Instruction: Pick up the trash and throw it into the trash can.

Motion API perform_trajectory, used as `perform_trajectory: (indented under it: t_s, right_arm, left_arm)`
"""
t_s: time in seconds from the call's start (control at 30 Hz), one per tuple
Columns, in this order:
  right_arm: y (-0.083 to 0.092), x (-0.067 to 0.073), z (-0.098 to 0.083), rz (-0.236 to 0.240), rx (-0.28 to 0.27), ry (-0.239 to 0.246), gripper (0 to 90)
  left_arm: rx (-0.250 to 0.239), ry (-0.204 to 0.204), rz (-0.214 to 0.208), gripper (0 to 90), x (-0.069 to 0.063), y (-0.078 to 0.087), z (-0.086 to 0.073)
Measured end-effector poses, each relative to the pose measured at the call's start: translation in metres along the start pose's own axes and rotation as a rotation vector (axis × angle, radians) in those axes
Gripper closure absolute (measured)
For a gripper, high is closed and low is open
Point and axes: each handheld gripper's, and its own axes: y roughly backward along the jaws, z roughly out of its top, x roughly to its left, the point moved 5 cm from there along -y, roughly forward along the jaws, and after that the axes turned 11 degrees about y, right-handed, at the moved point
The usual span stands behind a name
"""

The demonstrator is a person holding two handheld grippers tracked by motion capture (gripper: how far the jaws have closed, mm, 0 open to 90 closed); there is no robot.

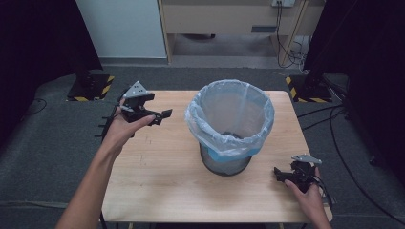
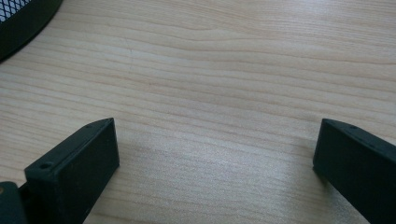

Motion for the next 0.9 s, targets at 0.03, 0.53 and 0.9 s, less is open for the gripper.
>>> perform_trajectory:
  t_s: [0.03, 0.53, 0.9]
  right_arm:
    - [0.0, 0.0, 0.0, 0.0, 0.0, 0.0, 0.4]
    - [0.0, 0.0, 0.0, 0.0, 0.0, 0.0, 0.3]
    - [0.0, 0.0, 0.0, -0.001, 0.0, -0.001, 0.4]
  left_arm:
    - [0.017, 0.005, 0.007, 3.1, 0.003, -0.005, -0.01]
    - [0.158, 0.026, 0.046, 3.0, 0.019, -0.037, -0.078]
    - [0.257, 0.05, 0.104, 3.3, 0.03, -0.054, -0.125]
